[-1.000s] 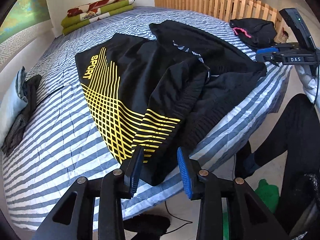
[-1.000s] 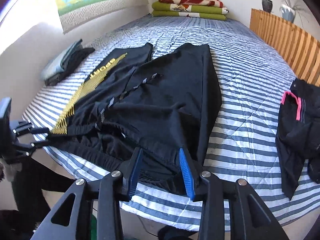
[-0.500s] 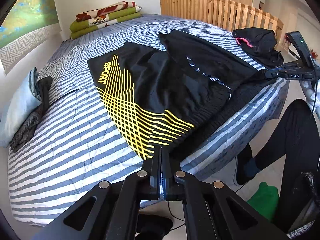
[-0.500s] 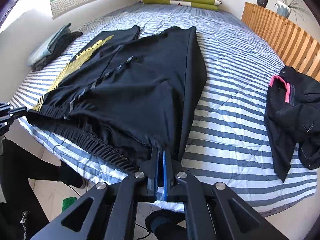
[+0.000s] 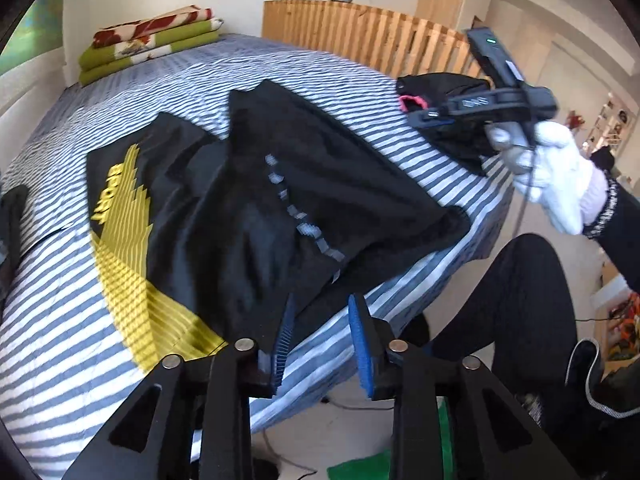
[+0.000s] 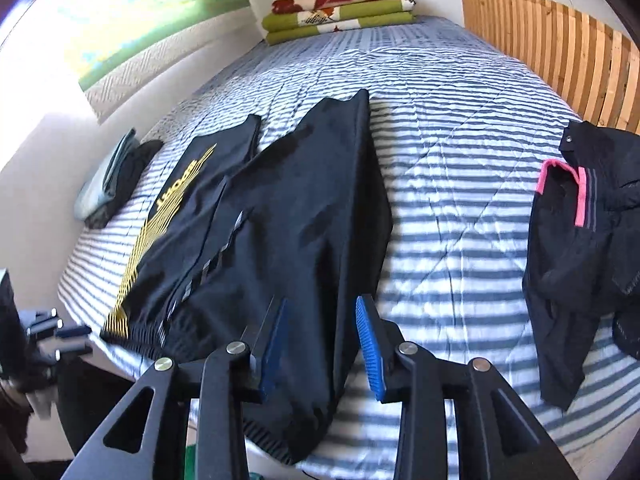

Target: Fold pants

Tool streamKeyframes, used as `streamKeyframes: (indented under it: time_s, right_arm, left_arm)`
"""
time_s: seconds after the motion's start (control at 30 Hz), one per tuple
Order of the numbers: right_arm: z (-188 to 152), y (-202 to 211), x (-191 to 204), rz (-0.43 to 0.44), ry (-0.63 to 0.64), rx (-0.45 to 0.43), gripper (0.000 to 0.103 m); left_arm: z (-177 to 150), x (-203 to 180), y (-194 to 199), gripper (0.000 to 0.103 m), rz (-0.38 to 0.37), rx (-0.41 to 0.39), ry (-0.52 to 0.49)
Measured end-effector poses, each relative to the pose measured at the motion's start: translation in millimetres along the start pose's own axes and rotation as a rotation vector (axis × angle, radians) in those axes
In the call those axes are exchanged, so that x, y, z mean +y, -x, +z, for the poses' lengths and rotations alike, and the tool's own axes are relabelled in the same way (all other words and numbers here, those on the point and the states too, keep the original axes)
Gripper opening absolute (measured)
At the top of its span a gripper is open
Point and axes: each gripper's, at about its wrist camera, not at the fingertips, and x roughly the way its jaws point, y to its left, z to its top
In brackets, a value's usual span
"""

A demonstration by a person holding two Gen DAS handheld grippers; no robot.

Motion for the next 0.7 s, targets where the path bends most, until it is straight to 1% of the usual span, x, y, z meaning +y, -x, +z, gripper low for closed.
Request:
streamKeyframes:
  time_s: [0.03, 0.07, 0.1, 0.17, 0.23, 0.3, 0.4, 0.43, 0.47, 0.5, 0.53, 0.57, 0.63, 0.67, 0.7]
  right_arm:
    - [15.6, -10.4, -4.5, 0.014, -0.032, 0.004, 0.032]
    - [30.7, -20.4, -7.8, 0.021, -0.062, 0.006, 0.032]
    - [45.4, -30.6, -11.2, 0.019, -0.085, 0.007, 0.032]
    - [71.8, -51.9, -13.6, 0.004, -0.095, 0.008, 0.032]
    - [95.1, -74.6, -14.4, -0.008, -0.107, 0.019, 0.035]
    - [112.9, -98.1, -16.9, -0.011, -0.115, 0.044, 0.036]
    - [132.4, -132.8, -31.4, -0.035, -0.144, 0.081, 0.036]
    - [135.7, -143.3, -36.7, -0.042, -0.16, 0.1, 0.03]
    - [137.0, -151.3, -41.9, -0.039, -0.175, 0.117, 0.02]
    - [138.9, -158.1, -48.1, -0.036, -0.186, 0.138, 0.002]
    - [139.1, -158.8, -53.4, -0.043, -0.194, 0.145, 0.002]
    - [141.8, -154.1, -61.3, -0.038, -0.203, 0.111, 0.002]
    - [145.5, -133.9, -82.7, 0.024, -0.259, 0.004, 0.004]
    - [145.7, -127.0, -94.8, 0.046, -0.306, -0.034, 0.008]
    - [146.5, -125.7, -105.4, 0.065, -0.341, -0.039, 0.019]
  left_arm:
    - [11.5, -11.9, -12.9, 0.033, -0.044, -0.005, -0.011]
    - [22.0, -23.9, -26.8, 0.035, -0.078, -0.011, -0.025]
    - [31.1, -35.0, -41.6, 0.041, -0.102, -0.009, -0.042]
    - [45.3, -51.9, -72.9, 0.045, -0.135, 0.017, -0.072]
    - [55.5, -57.9, -98.0, 0.045, -0.179, 0.036, -0.058]
    - [61.9, -58.5, -120.2, 0.045, -0.222, 0.054, -0.021]
    - [63.8, -50.5, -146.6, 0.045, -0.25, 0.099, 0.031]
    - [62.1, -48.0, -153.5, 0.045, -0.258, 0.117, 0.043]
    - [60.6, -47.4, -159.5, 0.043, -0.267, 0.135, 0.049]
    - [58.2, -47.0, -164.1, 0.043, -0.27, 0.148, 0.046]
    - [56.6, -47.4, -165.4, 0.043, -0.276, 0.141, 0.036]
    - [55.8, -48.5, -164.3, 0.043, -0.279, 0.129, 0.024]
    - [56.0, -50.6, -164.8, 0.043, -0.285, 0.127, 0.012]
    - [56.3, -51.1, -165.4, 0.043, -0.289, 0.124, 0.011]
    - [56.4, -51.4, -165.8, 0.043, -0.293, 0.12, 0.014]
